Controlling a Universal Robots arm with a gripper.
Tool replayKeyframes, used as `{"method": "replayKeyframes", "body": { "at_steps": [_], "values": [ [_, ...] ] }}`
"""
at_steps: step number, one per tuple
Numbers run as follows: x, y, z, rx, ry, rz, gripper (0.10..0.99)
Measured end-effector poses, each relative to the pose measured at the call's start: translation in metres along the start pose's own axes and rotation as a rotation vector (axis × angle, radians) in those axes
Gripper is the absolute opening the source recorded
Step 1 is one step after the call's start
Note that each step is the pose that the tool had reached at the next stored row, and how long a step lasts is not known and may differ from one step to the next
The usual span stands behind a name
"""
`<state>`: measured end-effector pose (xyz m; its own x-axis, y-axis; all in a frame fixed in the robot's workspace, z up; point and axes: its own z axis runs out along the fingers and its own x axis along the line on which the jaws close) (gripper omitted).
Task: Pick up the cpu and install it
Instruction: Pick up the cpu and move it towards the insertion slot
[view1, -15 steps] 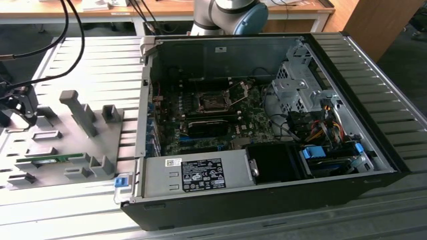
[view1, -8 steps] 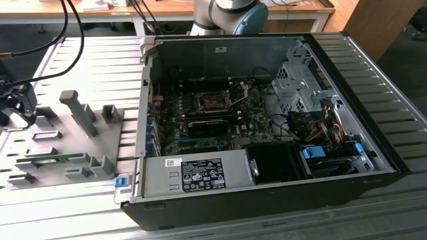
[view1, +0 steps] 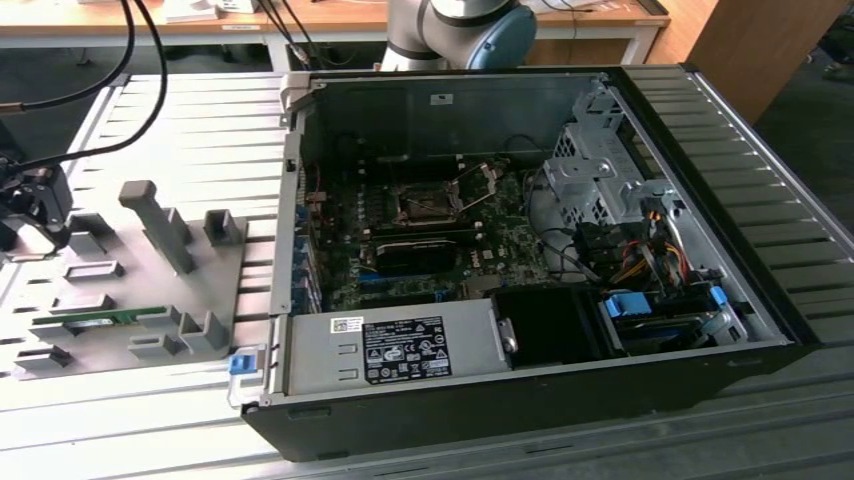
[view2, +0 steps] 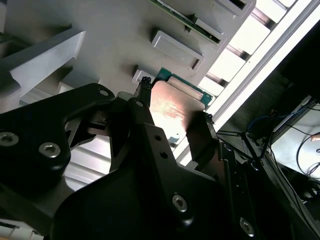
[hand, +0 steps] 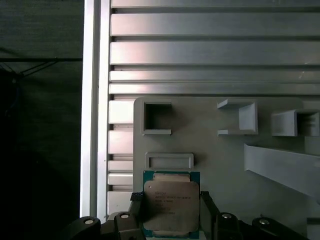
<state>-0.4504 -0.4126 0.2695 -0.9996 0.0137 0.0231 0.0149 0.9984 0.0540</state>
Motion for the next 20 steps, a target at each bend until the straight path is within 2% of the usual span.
{"method": "replayKeyframes", "body": {
  "at_steps": [20],
  "values": [
    [0.0002, 0.0004, -0.0074, 0.0, 0.0, 0.0, 0.537]
  ]
}}
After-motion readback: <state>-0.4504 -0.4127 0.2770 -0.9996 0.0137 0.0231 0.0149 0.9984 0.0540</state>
